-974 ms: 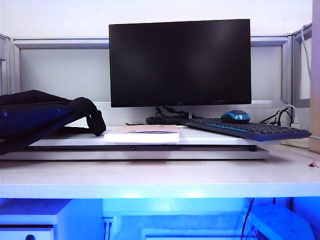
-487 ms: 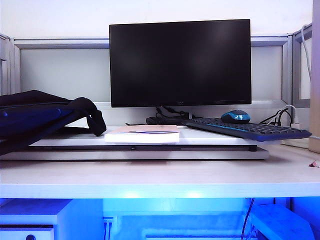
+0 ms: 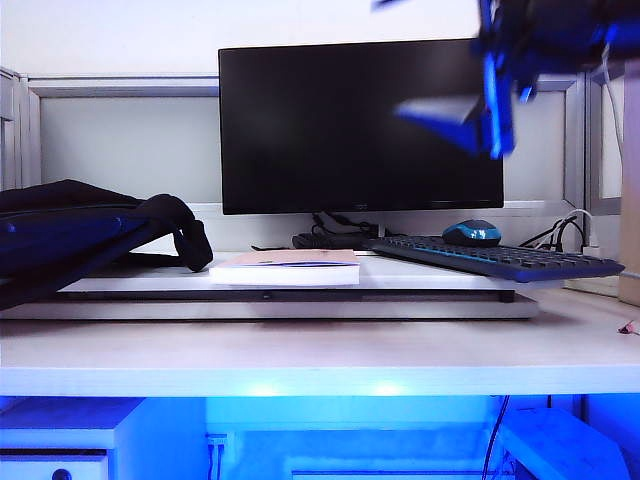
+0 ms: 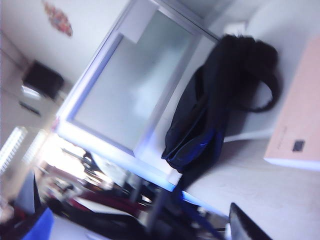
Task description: Pick up the book on the desk and put it into the open backpack.
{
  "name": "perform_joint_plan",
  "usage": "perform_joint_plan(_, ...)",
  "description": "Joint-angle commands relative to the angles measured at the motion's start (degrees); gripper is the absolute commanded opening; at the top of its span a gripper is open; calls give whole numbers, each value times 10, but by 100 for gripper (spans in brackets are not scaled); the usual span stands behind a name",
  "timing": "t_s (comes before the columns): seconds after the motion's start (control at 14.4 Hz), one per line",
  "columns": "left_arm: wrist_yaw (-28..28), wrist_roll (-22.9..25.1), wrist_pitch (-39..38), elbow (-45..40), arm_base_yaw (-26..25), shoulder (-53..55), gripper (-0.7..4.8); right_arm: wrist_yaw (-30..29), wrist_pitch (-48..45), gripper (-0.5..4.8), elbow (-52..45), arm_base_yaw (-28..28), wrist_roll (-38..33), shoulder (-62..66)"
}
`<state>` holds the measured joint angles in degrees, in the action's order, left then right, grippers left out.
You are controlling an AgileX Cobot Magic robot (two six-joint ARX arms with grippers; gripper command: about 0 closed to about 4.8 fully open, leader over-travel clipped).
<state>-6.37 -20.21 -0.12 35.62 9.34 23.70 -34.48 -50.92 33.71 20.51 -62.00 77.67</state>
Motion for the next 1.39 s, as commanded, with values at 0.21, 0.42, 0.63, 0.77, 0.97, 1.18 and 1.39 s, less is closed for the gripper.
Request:
perform_joint_plan(0.21, -3, 2, -7, 3, -3, 1, 479, 26, -111, 479, 6, -2, -115, 147)
perform_joint_plan(0.42, -3, 2, -12, 3, -2, 1, 479, 47, -111, 479, 54, -3, -145, 274)
perform_joint_plan(0.63, -4, 0, -13, 3, -2, 0, 479, 46, -110, 479, 83, -3, -153, 317)
perform_joint_plan(0.77, -5, 0, -13, 3, -2, 0, 479, 46, -110, 479, 94, -2, -160, 352)
perform_joint_plan(0.97, -5, 0, -13, 3, -2, 1, 479, 48, -111, 479, 114, -3, -160, 381)
perform_joint_plan(1.18, -5, 0, -16, 3, -2, 1, 479, 49, -105, 479, 167, -2, -173, 408)
perform_joint_plan(1.39, -5, 0, -16, 3, -2, 0, 479, 53, -80, 479, 185, -2, -173, 410)
